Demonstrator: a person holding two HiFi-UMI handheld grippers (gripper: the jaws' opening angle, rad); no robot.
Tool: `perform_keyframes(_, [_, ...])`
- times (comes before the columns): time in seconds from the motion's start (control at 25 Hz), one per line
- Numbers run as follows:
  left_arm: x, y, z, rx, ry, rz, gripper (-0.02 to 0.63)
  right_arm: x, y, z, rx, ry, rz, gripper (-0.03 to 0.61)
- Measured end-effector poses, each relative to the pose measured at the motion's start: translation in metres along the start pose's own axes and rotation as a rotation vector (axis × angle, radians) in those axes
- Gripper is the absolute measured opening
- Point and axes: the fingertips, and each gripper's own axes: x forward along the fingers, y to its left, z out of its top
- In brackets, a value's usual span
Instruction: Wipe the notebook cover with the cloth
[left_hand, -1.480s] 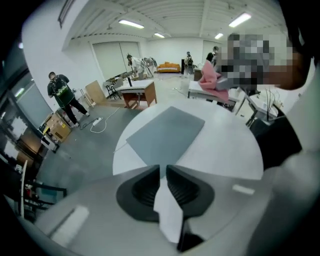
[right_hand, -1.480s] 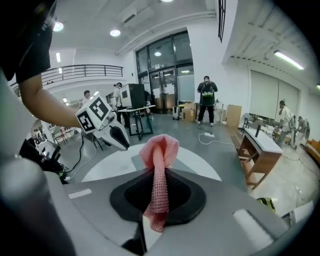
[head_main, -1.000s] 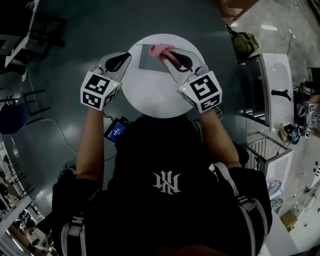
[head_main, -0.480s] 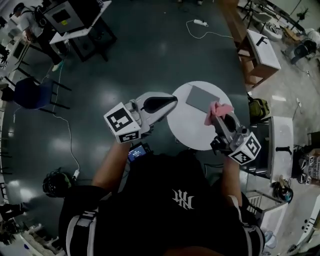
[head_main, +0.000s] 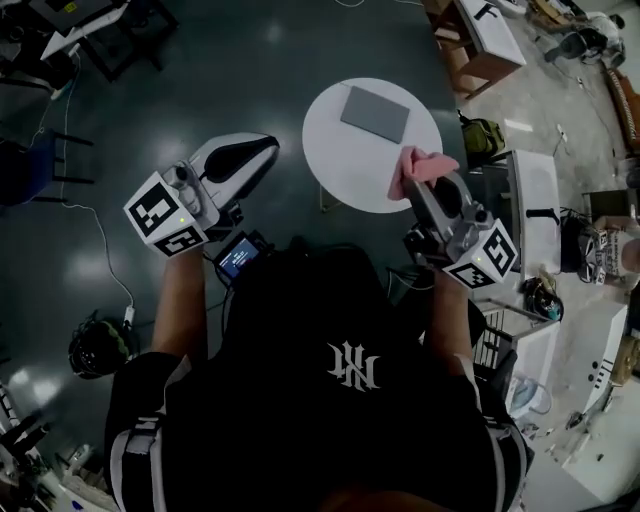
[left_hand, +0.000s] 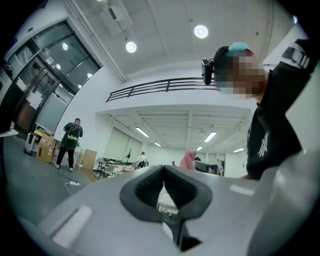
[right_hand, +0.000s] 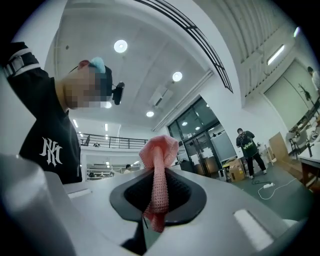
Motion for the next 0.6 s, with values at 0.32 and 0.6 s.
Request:
perform_keyframes(0.32, [0.012, -0.038, -0.015, -0.057, 0.084, -0.053, 0.002, 0.002, 0.045, 0.003, -0.015, 0.08, 0.069, 0.034])
perform_keyframes(0.6, [-0.008, -0.129, -0.072, -0.213, 0.08, -0.109, 0.002, -0.058, 0.107, -0.05, 0.017, 0.102, 0.023, 0.032])
